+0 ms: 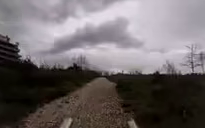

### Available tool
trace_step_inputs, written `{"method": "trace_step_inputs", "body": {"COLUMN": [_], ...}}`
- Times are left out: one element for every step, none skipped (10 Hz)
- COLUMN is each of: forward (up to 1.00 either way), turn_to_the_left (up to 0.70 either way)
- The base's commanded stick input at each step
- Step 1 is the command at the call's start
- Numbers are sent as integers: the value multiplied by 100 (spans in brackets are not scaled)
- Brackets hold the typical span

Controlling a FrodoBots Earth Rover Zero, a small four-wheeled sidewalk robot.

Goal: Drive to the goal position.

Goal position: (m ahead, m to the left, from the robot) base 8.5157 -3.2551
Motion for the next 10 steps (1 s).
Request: {"method": "trace_step_inputs", "body": {"forward": [70,70,70,70,70,70,70,70,70,70], "turn_to_the_left": [0,0,0,0,0,-9,-29,-35,-35,-5]}}
